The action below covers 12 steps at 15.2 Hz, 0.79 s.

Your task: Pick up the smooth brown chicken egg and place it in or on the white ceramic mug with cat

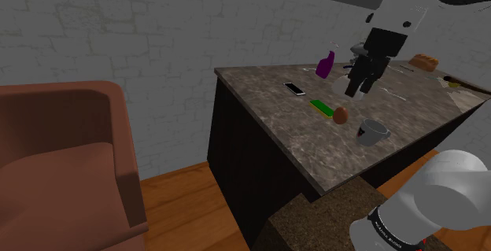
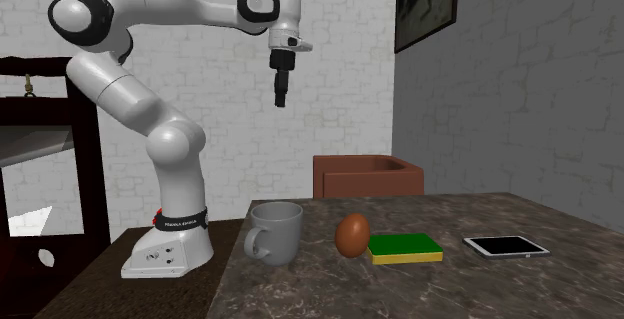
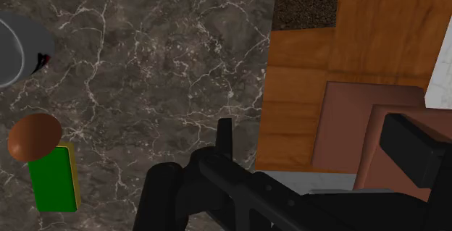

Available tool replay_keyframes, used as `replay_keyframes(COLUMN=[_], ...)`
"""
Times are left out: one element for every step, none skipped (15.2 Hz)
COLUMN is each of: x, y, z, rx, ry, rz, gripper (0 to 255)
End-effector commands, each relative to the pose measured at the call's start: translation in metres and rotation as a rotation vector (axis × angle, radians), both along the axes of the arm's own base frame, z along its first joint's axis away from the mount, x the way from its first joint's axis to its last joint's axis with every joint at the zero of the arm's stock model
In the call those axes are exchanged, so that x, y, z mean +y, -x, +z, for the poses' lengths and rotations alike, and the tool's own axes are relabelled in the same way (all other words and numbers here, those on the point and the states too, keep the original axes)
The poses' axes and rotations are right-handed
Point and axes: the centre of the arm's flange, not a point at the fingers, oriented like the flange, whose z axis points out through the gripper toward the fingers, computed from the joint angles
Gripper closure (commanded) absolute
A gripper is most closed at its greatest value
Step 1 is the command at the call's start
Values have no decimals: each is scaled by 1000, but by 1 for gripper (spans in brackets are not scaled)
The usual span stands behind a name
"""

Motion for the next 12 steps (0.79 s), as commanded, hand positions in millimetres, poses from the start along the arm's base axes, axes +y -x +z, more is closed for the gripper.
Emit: replay_keyframes(x=[0,-10,-19,-29,-39,-49,-59,-69,-79,-89,-99,-109], y=[0,5,10,14,18,22,26,29,32,35,38,41], z=[0,-8,-16,-24,-32,-40,-48,-56,-64,-72,-80,-89], rx=[0,-24,-49,-73,-97,-122,-146,-170,-195,-219,-244,-268], ry=[0,5,9,14,18,23,28,32,37,41,46,51], rz=[0,5,10,14,19,24,29,34,38,43,48,53], gripper=[0,0,0,0,0,0,0,0,0,0,0,0])
